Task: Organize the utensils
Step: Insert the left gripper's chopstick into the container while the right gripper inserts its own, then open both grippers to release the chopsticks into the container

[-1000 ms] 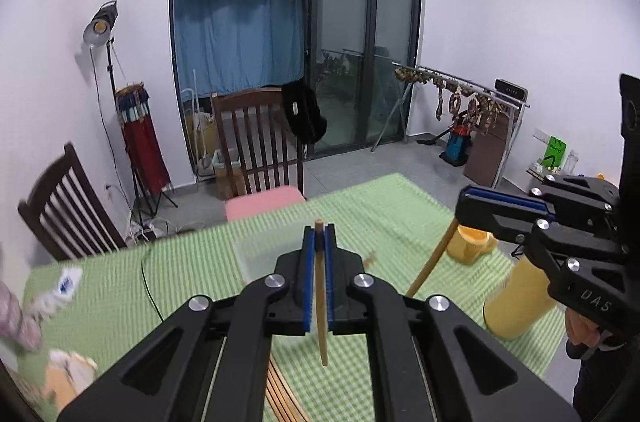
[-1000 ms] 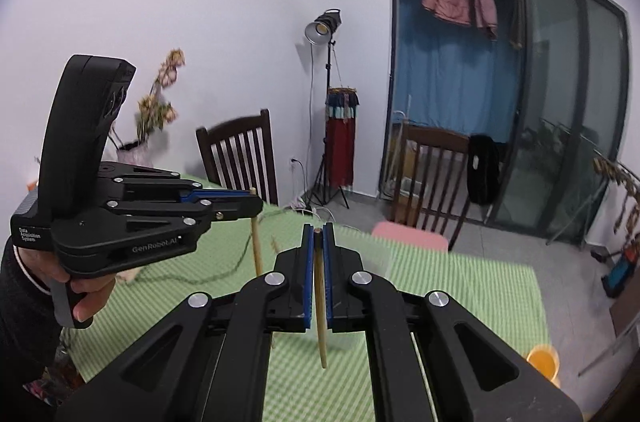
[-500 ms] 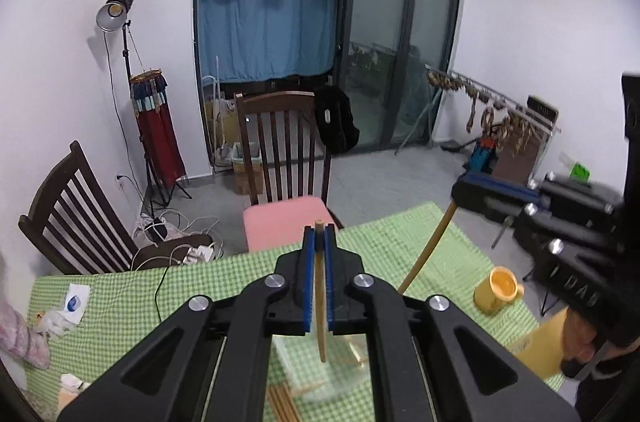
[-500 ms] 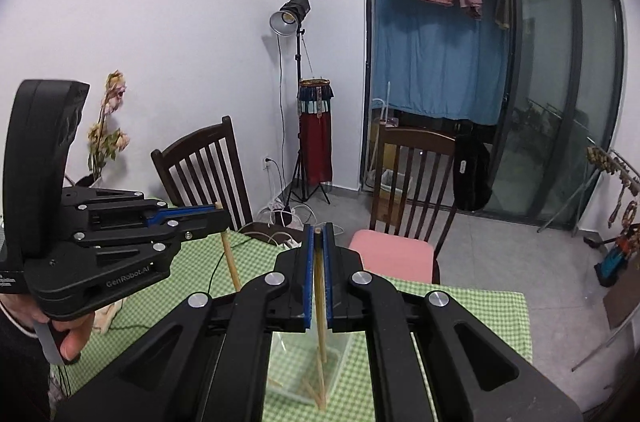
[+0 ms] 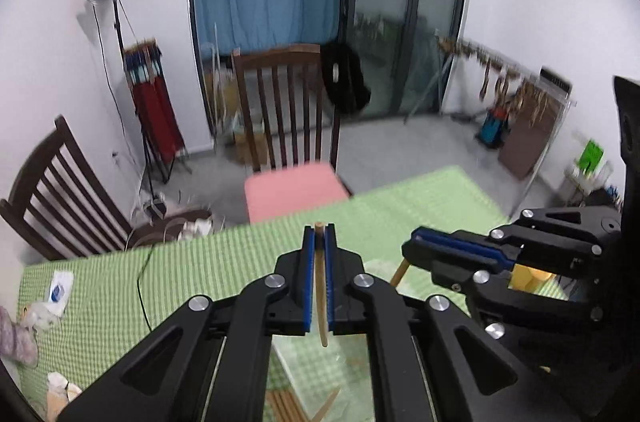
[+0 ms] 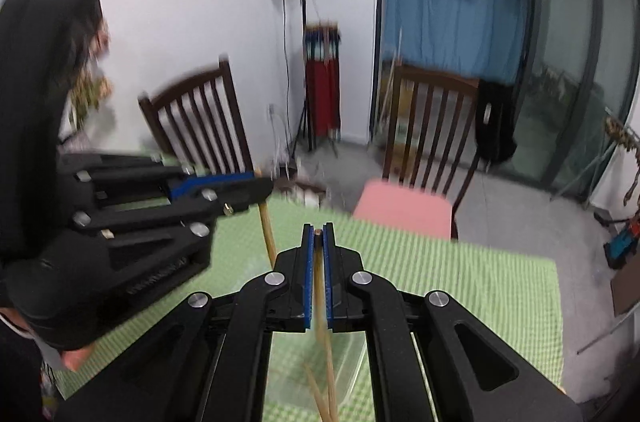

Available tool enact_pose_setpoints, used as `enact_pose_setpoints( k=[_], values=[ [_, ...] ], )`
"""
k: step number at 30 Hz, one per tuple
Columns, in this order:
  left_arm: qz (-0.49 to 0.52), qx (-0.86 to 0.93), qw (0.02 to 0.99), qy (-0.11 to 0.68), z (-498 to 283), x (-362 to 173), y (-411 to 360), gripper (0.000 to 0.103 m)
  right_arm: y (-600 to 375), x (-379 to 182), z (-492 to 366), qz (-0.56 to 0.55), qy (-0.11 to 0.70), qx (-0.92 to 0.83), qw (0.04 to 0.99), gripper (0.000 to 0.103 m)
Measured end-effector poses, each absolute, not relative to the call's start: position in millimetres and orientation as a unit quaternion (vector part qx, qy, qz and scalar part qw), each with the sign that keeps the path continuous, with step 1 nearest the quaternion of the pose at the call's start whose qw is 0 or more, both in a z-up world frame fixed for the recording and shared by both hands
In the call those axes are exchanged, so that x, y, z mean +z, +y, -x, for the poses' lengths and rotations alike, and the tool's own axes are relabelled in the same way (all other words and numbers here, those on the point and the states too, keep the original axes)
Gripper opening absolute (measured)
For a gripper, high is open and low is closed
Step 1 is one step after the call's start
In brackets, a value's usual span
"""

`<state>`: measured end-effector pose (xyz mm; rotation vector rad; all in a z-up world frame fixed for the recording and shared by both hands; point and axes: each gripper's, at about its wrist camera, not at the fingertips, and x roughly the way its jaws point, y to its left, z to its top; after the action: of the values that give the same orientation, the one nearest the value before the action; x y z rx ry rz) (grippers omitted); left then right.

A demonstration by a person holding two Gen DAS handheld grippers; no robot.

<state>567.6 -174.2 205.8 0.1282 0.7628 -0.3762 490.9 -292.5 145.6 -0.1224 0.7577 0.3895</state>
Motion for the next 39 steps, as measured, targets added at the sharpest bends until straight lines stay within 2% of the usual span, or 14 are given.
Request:
enact_pose_setpoints(
  k=[5,8,11,12,13,14,15,16,17,21,28,32,34,39],
  values=[
    [-0.057,-0.174,0.874,0.450,-580.6,149.4,-165.5,0.002,-289.1,114.8,-502.5,0.064,0.422,0.191,0.884,0.005],
    [-0.071,-0.166,0.872,0.455,-577.3,139.7,-162.5,0.003,-289.1,117.1,-501.2,0.064,0.446,0.193,0.872,0.005],
    [-0.068,-0.189,0.845,0.495,-573.5,135.5,-163.1,0.003,-288.2,115.3,-496.1,0.071,0.472,0.194,0.857,0.007],
    [-0.073,-0.188,0.840,0.504,-571.4,134.1,-163.1,0.007,-288.8,112.5,-494.4,0.073,0.483,0.194,0.851,0.007],
    [-0.081,-0.183,0.839,0.507,-568.0,133.7,-163.4,0.016,-290.0,109.9,-493.2,0.070,0.495,0.190,0.845,0.008],
    [-0.089,-0.182,0.837,0.508,-564.6,135.2,-163.4,0.021,-290.6,108.7,-490.7,0.070,0.500,0.188,0.843,0.016],
    [-0.089,-0.182,0.839,0.505,-561.2,138.4,-162.1,0.029,-291.2,109.8,-488.6,0.068,0.500,0.186,0.843,0.036],
    [-0.085,-0.179,0.843,0.499,-556.2,143.2,-159.7,0.034,-292.6,113.9,-484.7,0.066,0.494,0.179,0.848,0.047],
    [-0.081,-0.174,0.847,0.495,-550.9,150.2,-156.7,0.035,-293.9,118.6,-482.4,0.064,0.489,0.173,0.853,0.057],
    [-0.073,-0.176,0.859,0.474,-528.4,178.1,-146.1,0.050,-298.0,144.4,-463.6,0.054,0.464,0.171,0.867,0.061],
    [-0.069,-0.185,0.875,0.443,-475.4,220.4,-131.2,0.059,-294.5,182.9,-414.6,0.068,0.419,0.160,0.891,0.063],
    [-0.084,-0.181,0.883,0.425,-432.3,225.7,-119.6,0.063,-295.7,184.8,-386.9,0.070,0.407,0.155,0.897,0.066],
    [-0.083,-0.173,0.892,0.409,-408.9,227.2,-110.8,0.069,-297.0,185.2,-369.9,0.075,0.394,0.152,0.904,0.067],
    [-0.092,-0.150,0.925,0.335,-333.4,222.6,-85.5,0.074,-297.3,178.2,-309.3,0.092,0.336,0.146,0.926,0.072]
  ],
)
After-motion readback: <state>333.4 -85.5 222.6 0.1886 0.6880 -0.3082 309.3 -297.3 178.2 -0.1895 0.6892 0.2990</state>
